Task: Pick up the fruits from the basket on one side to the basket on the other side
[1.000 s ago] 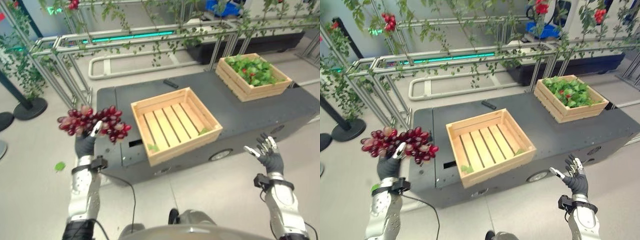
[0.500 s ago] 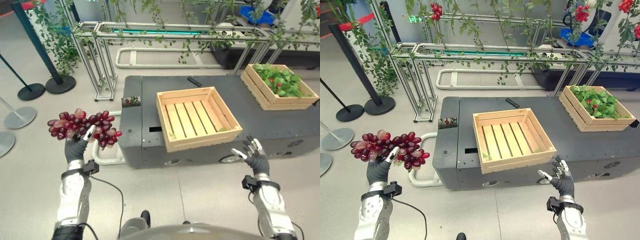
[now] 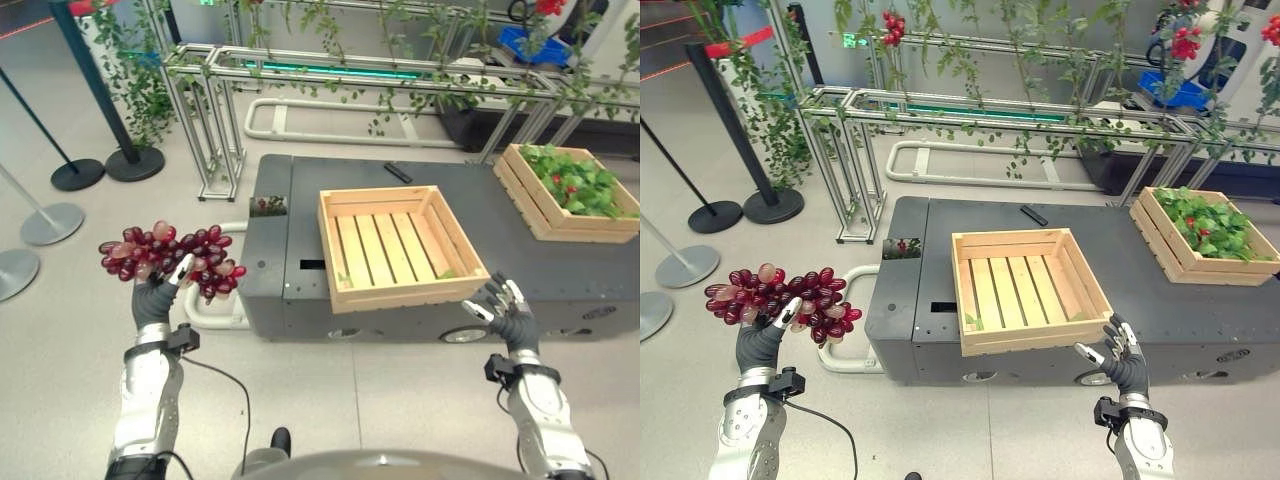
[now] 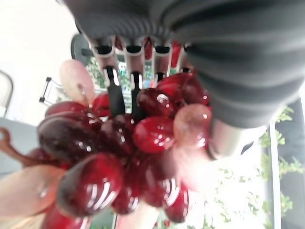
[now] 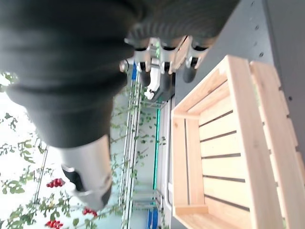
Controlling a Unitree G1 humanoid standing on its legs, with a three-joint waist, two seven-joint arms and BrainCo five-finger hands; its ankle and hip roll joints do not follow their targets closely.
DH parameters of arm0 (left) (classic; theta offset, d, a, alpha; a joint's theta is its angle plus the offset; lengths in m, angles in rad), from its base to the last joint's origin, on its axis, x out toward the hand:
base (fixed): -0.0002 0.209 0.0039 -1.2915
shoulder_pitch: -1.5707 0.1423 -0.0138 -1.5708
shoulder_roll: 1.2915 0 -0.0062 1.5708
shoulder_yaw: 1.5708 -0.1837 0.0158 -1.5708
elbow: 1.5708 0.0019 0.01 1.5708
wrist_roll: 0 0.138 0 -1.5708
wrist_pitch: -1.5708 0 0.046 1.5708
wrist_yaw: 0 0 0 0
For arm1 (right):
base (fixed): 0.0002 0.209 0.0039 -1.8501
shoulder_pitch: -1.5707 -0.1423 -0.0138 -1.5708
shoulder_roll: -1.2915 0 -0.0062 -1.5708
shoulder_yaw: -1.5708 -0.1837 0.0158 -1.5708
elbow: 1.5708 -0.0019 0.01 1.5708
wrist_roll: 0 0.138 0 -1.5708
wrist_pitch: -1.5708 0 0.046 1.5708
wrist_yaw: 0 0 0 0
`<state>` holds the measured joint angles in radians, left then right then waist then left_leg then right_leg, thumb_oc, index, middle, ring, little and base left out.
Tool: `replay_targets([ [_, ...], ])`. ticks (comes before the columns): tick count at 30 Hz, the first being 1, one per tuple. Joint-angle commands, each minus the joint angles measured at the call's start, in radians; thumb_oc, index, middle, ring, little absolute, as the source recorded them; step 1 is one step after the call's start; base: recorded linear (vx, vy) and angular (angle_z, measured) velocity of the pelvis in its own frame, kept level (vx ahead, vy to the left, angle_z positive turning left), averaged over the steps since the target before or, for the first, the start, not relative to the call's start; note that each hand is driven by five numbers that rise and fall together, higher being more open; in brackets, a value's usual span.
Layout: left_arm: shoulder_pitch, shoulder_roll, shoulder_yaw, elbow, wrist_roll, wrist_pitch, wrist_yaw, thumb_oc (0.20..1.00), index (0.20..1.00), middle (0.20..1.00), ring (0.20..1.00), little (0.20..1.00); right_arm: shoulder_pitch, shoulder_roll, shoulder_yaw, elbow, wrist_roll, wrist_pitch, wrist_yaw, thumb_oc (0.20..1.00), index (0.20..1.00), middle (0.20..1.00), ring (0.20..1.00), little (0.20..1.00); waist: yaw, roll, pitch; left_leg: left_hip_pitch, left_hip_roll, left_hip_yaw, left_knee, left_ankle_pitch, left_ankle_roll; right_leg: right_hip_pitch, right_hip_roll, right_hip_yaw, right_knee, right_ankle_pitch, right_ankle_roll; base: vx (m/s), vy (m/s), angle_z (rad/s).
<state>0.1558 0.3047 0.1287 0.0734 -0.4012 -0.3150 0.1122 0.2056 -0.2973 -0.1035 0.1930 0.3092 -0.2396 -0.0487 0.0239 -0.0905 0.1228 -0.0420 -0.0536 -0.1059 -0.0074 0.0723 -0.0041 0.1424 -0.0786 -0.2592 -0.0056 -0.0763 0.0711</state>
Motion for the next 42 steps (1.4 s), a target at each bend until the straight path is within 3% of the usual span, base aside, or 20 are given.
replay_targets([
  [1, -0.057, 0.063, 0.026, -0.116, 0.041, -0.071, -0.013, 0.200, 0.200, 0.200, 0.200, 0.200, -0.053, -0.037, -0.006, -0.070, 0.030, -0.074, 0.013, 1.000, 1.000, 1.000, 1.000, 1.000, 0.027, -0.002, 0.028, -0.028, 0.049, -0.007, 0.088, -0.094, -0.039, -0.123, -0.040, -0.050, 0.105, -0.022, 0.043, -0.21, 0.064, 1.52],
  [2, -0.092, 0.064, 0.007, -0.117, 0.037, -0.068, -0.013, 0.200, 0.200, 0.200, 0.200, 0.200, -0.060, -0.052, -0.028, -0.089, 0.026, -0.088, -0.008, 1.000, 1.000, 1.000, 1.000, 1.000, 0.006, 0.011, 0.048, -0.103, 0.097, 0.134, 0.132, -0.078, -0.045, -0.126, -0.074, -0.170, 0.117, -0.033, 0.051, -0.15, 0.079, 1.82],
  [3, -0.092, 0.064, 0.007, -0.117, 0.037, -0.068, -0.013, 0.200, 0.200, 0.200, 0.200, 0.200, -0.060, -0.052, -0.028, -0.088, 0.026, -0.088, -0.008, 1.000, 1.000, 1.000, 1.000, 1.000, 0.005, 0.011, 0.047, -0.105, 0.097, 0.133, 0.133, -0.079, -0.045, -0.127, -0.074, -0.172, 0.117, -0.033, 0.051, -0.10, 0.104, 2.14],
  [5, -0.145, 0.072, -0.019, -0.108, 0.022, -0.077, -0.009, 0.200, 0.200, 0.200, 0.200, 0.200, -0.076, -0.057, -0.014, -0.111, 0.001, -0.091, -0.039, 1.000, 1.000, 1.000, 1.000, 1.000, -0.036, 0.032, 0.034, -0.123, 0.218, 0.473, 0.166, -0.080, -0.062, -0.088, -0.094, -0.307, 0.084, -0.034, 0.063, 0.01, 0.134, 2.52],
  [6, -0.151, 0.079, -0.019, -0.113, 0.021, -0.083, -0.004, 0.200, 0.200, 0.200, 0.200, 0.200, -0.082, -0.057, -0.009, -0.117, -0.008, -0.091, -0.045, 1.000, 1.000, 1.000, 1.000, 1.000, -0.038, 0.038, 0.028, -0.127, 0.235, 0.526, 0.172, -0.082, -0.064, -0.075, -0.094, -0.341, 0.078, -0.036, 0.056, -0.02, 0.129, 2.34],
  [13, -0.137, 0.100, -0.025, -0.138, 0.022, -0.094, 0.009, 0.200, 0.200, 0.200, 0.200, 0.200, -0.096, -0.017, 0.021, -0.105, -0.009, -0.082, -0.031, 1.000, 1.000, 1.000, 1.000, 1.000, 0.010, 0.029, 0.023, -0.125, 0.150, 0.487, 0.230, -0.166, -0.015, -0.050, -0.181, -0.367, 0.267, -0.048, 0.065, 0.23, 0.284, 1.19],
  [15, -0.152, 0.122, -0.040, -0.157, 0.041, -0.099, 0.021, 0.200, 0.200, 0.200, 0.200, 0.200, -0.119, 0.005, 0.053, -0.111, -0.023, -0.082, -0.034, 1.000, 1.000, 1.000, 1.000, 1.000, 0.026, 0.035, 0.028, -0.067, 0.056, 0.423, 0.207, -0.223, 0.049, -0.093, -0.253, -0.281, 0.516, 0.032, 0.104, 0.39, 0.490, 1.19],
  [18, -0.160, 0.122, -0.059, -0.165, 0.067, -0.101, 0.035, 0.200, 0.200, 0.200, 0.200, 0.200, -0.133, 0.010, 0.075, -0.113, -0.028, -0.083, -0.029, 1.000, 1.000, 1.000, 1.000, 1.000, 0.020, 0.057, 0.041, -0.019, 0.013, 0.358, 0.153, -0.201, 0.081, -0.181, -0.200, -0.179, 0.634, 0.046, 0.091, 0.17, 0.226, 0.99],
  [19, -0.179, 0.122, -0.076, -0.162, 0.078, -0.106, 0.045, 0.200, 0.200, 0.200, 0.200, 0.200, -0.144, 0.007, 0.085, -0.117, -0.034, -0.083, -0.028, 1.000, 1.000, 1.000, 1.000, 1.000, 0.004, 0.072, 0.047, 0.009, 0.006, 0.299, 0.113, -0.185, 0.081, -0.266, -0.119, -0.096, 0.672, 0.019, 0.081, 0.24, 0.049, 0.68],
  [20, -0.201, 0.116, -0.099, -0.160, 0.083, -0.105, 0.043, 0.200, 0.200, 0.200, 0.200, 0.200, -0.138, -0.003, 0.089, -0.129, -0.039, -0.085, -0.022, 1.000, 1.000, 1.000, 1.000, 1.000, -0.005, 0.079, 0.055, 0.042, -0.011, 0.208, 0.071, -0.173, 0.073, -0.357, -0.057, -0.049, 0.638, -0.021, 0.074, 0.33, -0.001, 1.16],
  [22, -0.203, 0.108, -0.112, -0.168, 0.065, -0.103, 0.031, 0.200, 0.200, 0.200, 0.200, 0.200, -0.119, -0.006, 0.082, -0.142, -0.021, -0.091, -0.014, 1.000, 1.000, 1.000, 1.000, 1.000, -0.012, 0.082, 0.056, 0.046, -0.013, 0.110, 0.057, -0.162, 0.051, -0.377, -0.056, -0.017, 0.489, -0.049, 0.056, 0.29, -0.167, 1.67],
  [26, -0.235, 0.104, -0.139, -0.164, 0.035, -0.110, 0.001, 0.200, 0.200, 0.200, 0.200, 0.200, -0.113, -0.038, 0.055, -0.183, -0.017, -0.098, -0.020, 1.000, 1.000, 1.000, 1.000, 1.000, -0.072, 0.071, 0.045, 0.062, -0.043, -0.115, 0.039, -0.156, 0.028, -0.382, 0.069, 0.432, 0.188, 0.009, 0.087, 0.30, -0.188, 2.41],
  [29, -0.211, 0.096, -0.136, -0.198, 0.026, -0.111, -0.041, 0.200, 0.200, 0.200, 0.200, 0.200, -0.099, -0.054, 0.027, -0.281, 0.023, -0.115, 0.031, 1.000, 1.000, 1.000, 1.000, 1.000, -0.057, 0.045, 0.032, 0.064, -0.065, -0.250, 0.049, -0.145, 0.007, -0.301, 0.074, 0.402, 0.146, 0.027, 0.063, 0.14, -0.309, 2.27],
  [31, -0.209, 0.096, -0.135, -0.200, 0.026, -0.110, -0.041, 0.200, 0.200, 0.200, 0.200, 0.200, -0.098, -0.054, 0.027, -0.281, 0.024, -0.115, 0.032, 1.000, 1.000, 1.000, 1.000, 1.000, -0.064, 0.043, 0.029, 0.058, -0.068, -0.256, 0.047, -0.138, 0.005, -0.302, 0.070, 0.397, 0.140, 0.033, 0.064, 0.07, -0.231, 2.00],
  [33, -0.183, 0.083, -0.123, -0.215, -0.006, -0.116, -0.045, 0.200, 0.200, 0.200, 0.200, 0.200, -0.126, -0.069, 0.026, -0.320, 0.042, -0.131, 0.045, 1.000, 1.000, 1.000, 1.000, 1.000, -0.017, 0.043, 0.016, 0.035, -0.051, -0.302, 0.064, -0.129, -0.034, -0.250, 0.072, 0.326, 0.105, 0.016, 0.039, 0.10, -0.388, 1.51],
  [36, -0.179, 0.079, -0.116, -0.222, -0.018, -0.111, -0.051, 0.200, 0.200, 0.200, 0.200, 0.200, -0.137, -0.078, 0.018, -0.340, 0.050, -0.135, 0.044, 1.000, 1.000, 1.000, 1.000, 1.000, -0.011, 0.047, 0.012, 0.000, -0.026, -0.294, 0.056, -0.104, -0.052, -0.219, 0.069, 0.255, 0.063, 0.013, 0.027, -0.04, -0.307, 1.51],
  [37, -0.185, 0.076, -0.119, -0.226, -0.020, -0.105, -0.055, 0.200, 0.200, 0.200, 0.200, 0.200, -0.152, -0.100, -0.009, -0.348, 0.037, -0.136, 0.024, 1.000, 1.000, 1.000, 1.000, 1.000, -0.013, 0.056, 0.029, -0.059, 0.040, -0.158, 0.046, -0.053, -0.069, -0.187, 0.057, 0.172, 0.046, -0.005, 0.024, -0.06, -0.125, 1.91],
  [38, -0.185, 0.076, -0.119, -0.226, -0.020, -0.105, -0.055, 0.200, 0.200, 0.200, 0.200, 0.200, -0.153, -0.100, -0.008, -0.347, 0.037, -0.136, 0.024, 1.000, 1.000, 1.000, 1.000, 1.000, -0.014, 0.056, 0.025, -0.057, 0.041, -0.158, 0.043, -0.058, -0.068, -0.185, 0.058, 0.171, 0.043, -0.010, 0.024, -0.14, -0.226, 2.28],
  [40, -0.183, 0.058, -0.116, -0.213, -0.029, -0.107, -0.037, 0.200, 0.200, 0.200, 0.200, 0.200, -0.167, -0.096, -0.005, -0.343, 0.016, -0.145, -0.013, 1.000, 1.000, 1.000, 1.000, 1.000, -0.018, 0.068, 0.041, -0.120, 0.140, 0.151, 0.008, 0.015, -0.084, -0.140, 0.020, -0.014, 0.011, -0.023, 0.032, -0.12, -0.162, 2.01],
  [42, -0.183, 0.056, -0.116, -0.204, -0.037, -0.104, -0.036, 0.200, 0.200, 0.200, 0.200, 0.200, -0.167, -0.099, 0.001, -0.340, 0.004, -0.143, -0.020, 1.000, 1.000, 1.000, 1.000, 1.000, -0.025, 0.068, 0.040, -0.128, 0.160, 0.217, 0.012, 0.023, -0.091, -0.135, 0.007, -0.054, 0.008, -0.020, 0.032, -0.09, -0.053, 2.25],
])
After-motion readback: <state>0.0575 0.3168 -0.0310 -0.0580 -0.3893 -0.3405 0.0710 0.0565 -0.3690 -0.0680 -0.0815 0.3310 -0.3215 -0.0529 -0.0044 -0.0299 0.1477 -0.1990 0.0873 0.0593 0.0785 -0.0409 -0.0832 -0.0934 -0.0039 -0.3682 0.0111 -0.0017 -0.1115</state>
